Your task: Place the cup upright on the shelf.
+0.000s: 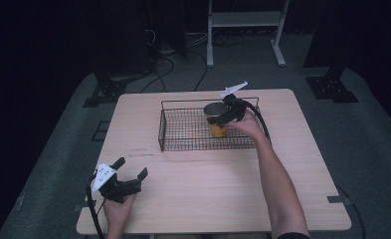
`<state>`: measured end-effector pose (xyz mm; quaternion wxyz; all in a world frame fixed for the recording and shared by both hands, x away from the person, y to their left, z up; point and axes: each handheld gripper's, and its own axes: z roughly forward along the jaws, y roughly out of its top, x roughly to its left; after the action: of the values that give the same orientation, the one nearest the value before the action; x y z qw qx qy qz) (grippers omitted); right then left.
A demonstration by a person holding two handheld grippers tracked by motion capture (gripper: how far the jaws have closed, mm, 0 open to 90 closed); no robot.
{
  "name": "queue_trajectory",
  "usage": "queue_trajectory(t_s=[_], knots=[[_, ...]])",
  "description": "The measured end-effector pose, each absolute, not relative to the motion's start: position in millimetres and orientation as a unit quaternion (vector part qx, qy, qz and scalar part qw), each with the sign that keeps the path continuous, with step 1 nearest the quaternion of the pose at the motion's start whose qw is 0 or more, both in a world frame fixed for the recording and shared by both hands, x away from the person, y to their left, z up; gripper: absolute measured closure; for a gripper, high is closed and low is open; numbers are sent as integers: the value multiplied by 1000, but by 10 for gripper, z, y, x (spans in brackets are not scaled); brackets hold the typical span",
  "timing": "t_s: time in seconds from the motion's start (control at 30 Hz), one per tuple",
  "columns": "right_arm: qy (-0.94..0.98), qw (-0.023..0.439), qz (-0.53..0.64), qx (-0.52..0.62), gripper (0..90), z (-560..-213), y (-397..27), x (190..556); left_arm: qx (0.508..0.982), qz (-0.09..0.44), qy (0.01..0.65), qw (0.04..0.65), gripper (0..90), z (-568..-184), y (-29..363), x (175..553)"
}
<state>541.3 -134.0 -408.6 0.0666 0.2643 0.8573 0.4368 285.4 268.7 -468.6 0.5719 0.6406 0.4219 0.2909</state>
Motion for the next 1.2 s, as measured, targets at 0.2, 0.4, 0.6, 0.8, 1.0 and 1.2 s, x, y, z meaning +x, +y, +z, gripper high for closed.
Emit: queue_trajectory(t_s=[0.2, 0.4, 0.6, 0.8, 1.0, 1.2], knots=[[858, 65, 436, 262, 117, -4117, -1335, 5410, 640, 291, 422, 572, 0, -4686, 2687, 2855], [861, 63, 432, 261, 99, -4145, -1309, 5401, 640, 292, 422, 572, 0, -4685, 2686, 2852], [870, 66, 416, 256, 60, -4179, -1277, 5386, 641, 292, 422, 571, 0, -4684, 2687, 2852], [873, 68, 410, 254, 14, -4155, -1268, 5368, 640, 293, 422, 571, 0, -4685, 2684, 2853], [872, 71, 414, 250, 1, -4094, -1272, 5332, 642, 293, 421, 570, 0, -4684, 2681, 2851], [873, 77, 415, 246, 1, -4051, -1318, 5289, 642, 294, 421, 570, 0, -4684, 2679, 2852]])
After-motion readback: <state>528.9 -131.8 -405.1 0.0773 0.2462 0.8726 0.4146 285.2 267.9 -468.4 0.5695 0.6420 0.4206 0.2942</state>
